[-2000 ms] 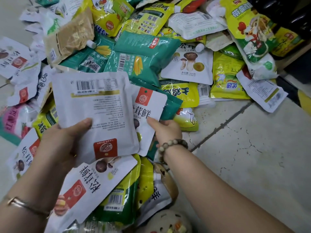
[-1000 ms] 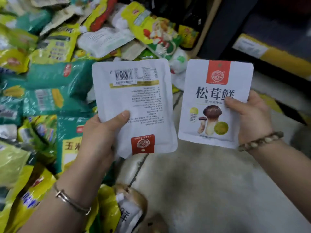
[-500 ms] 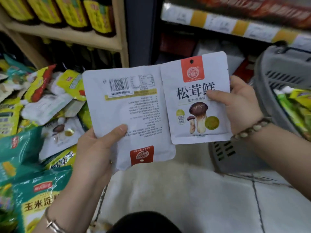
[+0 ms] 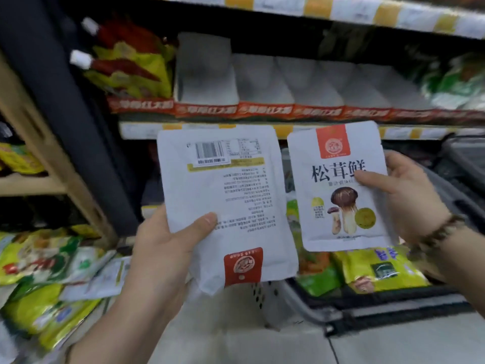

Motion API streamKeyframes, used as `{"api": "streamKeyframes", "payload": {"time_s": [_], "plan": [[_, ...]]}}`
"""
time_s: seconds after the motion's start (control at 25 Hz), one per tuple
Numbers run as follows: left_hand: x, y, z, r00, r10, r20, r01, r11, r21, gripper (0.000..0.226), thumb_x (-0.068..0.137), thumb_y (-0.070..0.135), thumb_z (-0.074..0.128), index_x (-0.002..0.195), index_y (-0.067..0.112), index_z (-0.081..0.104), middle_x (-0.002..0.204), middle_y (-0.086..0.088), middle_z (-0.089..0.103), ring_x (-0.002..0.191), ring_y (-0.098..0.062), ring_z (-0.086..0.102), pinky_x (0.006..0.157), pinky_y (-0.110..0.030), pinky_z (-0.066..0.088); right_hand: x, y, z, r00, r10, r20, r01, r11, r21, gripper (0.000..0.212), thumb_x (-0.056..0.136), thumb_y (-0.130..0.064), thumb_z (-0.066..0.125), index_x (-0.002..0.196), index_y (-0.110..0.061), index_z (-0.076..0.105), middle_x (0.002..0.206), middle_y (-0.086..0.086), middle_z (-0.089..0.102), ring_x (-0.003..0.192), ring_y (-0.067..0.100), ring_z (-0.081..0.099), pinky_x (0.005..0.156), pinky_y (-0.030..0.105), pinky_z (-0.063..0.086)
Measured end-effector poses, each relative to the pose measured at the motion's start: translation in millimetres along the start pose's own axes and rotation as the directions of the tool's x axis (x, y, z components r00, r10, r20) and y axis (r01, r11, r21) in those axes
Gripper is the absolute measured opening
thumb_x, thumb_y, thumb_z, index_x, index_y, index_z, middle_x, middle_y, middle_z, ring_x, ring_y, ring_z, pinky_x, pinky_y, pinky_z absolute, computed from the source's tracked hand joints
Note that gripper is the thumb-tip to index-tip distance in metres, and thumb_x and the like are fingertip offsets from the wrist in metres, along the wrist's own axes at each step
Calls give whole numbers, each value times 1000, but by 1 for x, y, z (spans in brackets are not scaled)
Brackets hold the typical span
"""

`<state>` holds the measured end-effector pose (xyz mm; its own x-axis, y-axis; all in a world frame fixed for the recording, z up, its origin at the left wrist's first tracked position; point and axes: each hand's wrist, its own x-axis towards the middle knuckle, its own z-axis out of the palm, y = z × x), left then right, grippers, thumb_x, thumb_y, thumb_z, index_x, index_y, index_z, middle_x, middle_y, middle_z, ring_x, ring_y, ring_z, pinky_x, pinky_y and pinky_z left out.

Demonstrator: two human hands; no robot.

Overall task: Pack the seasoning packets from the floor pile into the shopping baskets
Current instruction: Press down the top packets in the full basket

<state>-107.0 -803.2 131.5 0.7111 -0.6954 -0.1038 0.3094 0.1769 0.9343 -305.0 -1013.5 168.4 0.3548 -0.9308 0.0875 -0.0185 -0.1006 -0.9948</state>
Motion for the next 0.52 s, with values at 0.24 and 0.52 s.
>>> {"api": "streamKeyframes", "payload": {"time_s": [0.24, 0.52], "plan": [[58, -33, 106, 994, 51, 96, -70, 975, 212, 44, 85, 2, 65, 116, 29, 51, 104, 13, 67, 89, -5, 67, 62, -21, 55, 54, 36, -94, 984, 110, -143, -124, 988, -93, 23, 81, -1, 63, 99, -15, 62, 88, 6, 74, 76, 26, 71, 61, 38, 57], [109, -88, 137, 995, 85, 48, -97, 787, 609, 49, 88, -1, 58, 131, 17, 42, 120, 4, 57, 110, -18, 55, 85, -27, 44, 114, 95, -81, 963, 117, -244, -211, 890, -404, 22, 76, -7, 69, 98, -9, 63, 96, 12, 69, 78, 25, 66, 68, 35, 53]]}}
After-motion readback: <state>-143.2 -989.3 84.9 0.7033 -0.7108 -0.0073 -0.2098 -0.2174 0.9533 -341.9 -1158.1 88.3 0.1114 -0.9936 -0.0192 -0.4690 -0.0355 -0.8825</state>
